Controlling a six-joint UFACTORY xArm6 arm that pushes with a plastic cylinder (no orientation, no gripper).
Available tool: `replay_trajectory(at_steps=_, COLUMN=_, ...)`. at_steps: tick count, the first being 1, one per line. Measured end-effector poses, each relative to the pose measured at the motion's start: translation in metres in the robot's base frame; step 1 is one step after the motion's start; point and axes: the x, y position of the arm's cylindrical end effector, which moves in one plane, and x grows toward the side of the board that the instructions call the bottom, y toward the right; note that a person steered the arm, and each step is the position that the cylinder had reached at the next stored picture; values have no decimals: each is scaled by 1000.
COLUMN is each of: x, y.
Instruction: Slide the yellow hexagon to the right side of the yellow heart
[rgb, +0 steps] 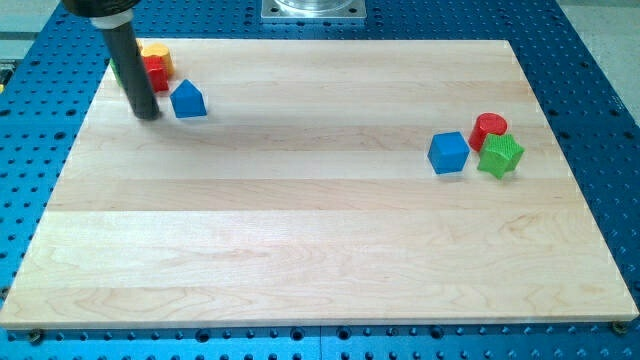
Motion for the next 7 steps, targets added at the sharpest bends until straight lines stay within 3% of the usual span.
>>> replay_trajectory(at_steps=2, x=-35, y=-68)
replay_trajectory(at_steps=4, x=-92, y=-63)
replay_trajectory(at_steps=7, x=-100, y=-21)
